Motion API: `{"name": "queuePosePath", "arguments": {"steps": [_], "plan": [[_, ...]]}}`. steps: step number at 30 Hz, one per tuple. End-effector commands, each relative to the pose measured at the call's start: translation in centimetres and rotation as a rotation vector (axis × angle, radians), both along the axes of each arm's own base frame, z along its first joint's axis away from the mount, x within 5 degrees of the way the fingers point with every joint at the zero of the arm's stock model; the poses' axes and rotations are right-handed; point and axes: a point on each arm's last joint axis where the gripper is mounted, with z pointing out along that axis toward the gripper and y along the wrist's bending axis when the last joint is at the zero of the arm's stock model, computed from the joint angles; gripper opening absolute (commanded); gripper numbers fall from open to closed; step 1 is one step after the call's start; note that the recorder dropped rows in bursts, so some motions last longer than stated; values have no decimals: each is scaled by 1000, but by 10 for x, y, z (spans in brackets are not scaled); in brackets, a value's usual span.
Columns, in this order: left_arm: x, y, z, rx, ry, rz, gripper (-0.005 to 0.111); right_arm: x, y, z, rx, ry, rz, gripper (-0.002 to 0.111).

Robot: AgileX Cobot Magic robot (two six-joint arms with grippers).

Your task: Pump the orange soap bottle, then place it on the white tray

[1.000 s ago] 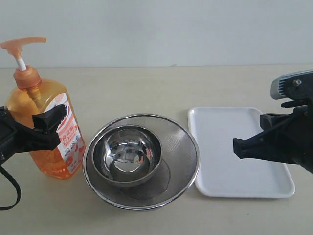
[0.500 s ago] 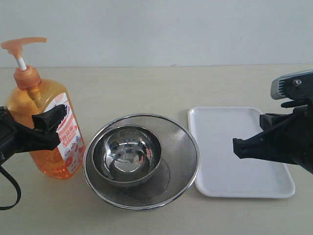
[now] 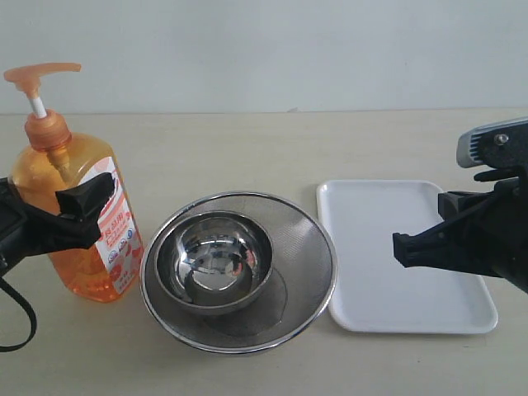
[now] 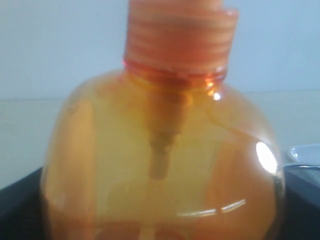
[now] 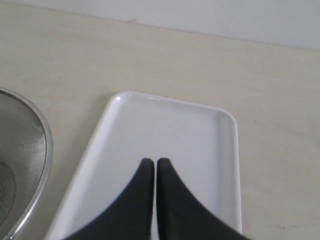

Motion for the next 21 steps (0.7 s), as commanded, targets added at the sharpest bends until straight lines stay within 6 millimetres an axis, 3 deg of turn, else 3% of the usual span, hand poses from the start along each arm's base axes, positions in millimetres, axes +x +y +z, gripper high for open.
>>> {"name": "queuePosePath", "arguments": {"steps": [1,7,15,21], "plan": [[-1,0,-1,44,4,-5,75,-1,-2,1,2,-6,1,0],[-1,0,-1,54,1,-3,77,-1,-1,0,2,-5,2,0],[-1,0,-3,61,24,-3,103,-1,0,0,6,3,13,0],[-1,0,-3,61,24,-6,103,-2,0,0,6,4,14,0]]}}
